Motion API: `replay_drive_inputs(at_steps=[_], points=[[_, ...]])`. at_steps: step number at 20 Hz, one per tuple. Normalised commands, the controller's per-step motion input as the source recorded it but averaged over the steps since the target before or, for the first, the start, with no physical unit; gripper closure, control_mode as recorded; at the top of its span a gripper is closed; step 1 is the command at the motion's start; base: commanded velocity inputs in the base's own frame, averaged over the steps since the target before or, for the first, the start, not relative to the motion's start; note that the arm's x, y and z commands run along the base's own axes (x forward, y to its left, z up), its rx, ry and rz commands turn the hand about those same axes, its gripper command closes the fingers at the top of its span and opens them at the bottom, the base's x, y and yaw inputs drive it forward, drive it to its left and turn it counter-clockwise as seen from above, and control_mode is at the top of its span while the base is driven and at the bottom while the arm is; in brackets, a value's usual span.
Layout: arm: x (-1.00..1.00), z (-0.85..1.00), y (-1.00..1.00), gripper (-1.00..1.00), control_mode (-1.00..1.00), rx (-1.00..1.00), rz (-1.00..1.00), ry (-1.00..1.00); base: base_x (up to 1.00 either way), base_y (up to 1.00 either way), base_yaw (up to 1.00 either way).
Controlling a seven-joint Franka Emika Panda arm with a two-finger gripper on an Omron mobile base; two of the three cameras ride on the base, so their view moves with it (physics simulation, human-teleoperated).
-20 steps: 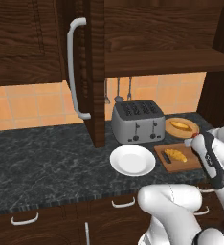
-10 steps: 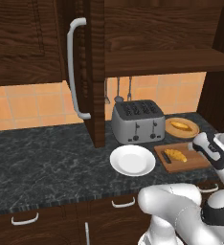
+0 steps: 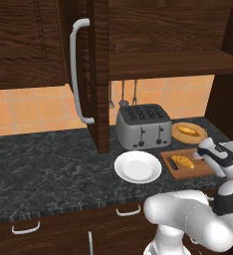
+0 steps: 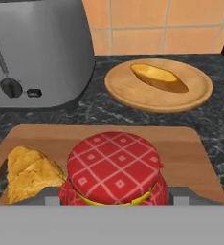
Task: From the different types of pastries on the counter, select a croissant and place it on the cutting board. Then retrieve a jar of jam from the cabinet and place it alongside the croissant on the cutting board.
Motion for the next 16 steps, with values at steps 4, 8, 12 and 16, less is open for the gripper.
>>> replay_drive_inputs(at_steps=[4, 8, 12, 16], points=[[0.25, -0.17, -0.04, 1.00, -1.00, 0.00, 0.00, 0.00, 0.00, 0.00, 0.00], [0.19, -0.20, -0.14, 1.00, -1.00, 0.00, 0.00, 0.00, 0.00, 0.00, 0.00], [0.14, -0.16, -0.15, 1.00, -1.00, 0.00, 0.00, 0.00, 0.00, 0.00, 0.00], [0.15, -0.14, -0.07, 1.00, -1.00, 0.00, 0.00, 0.00, 0.00, 0.00, 0.00]])
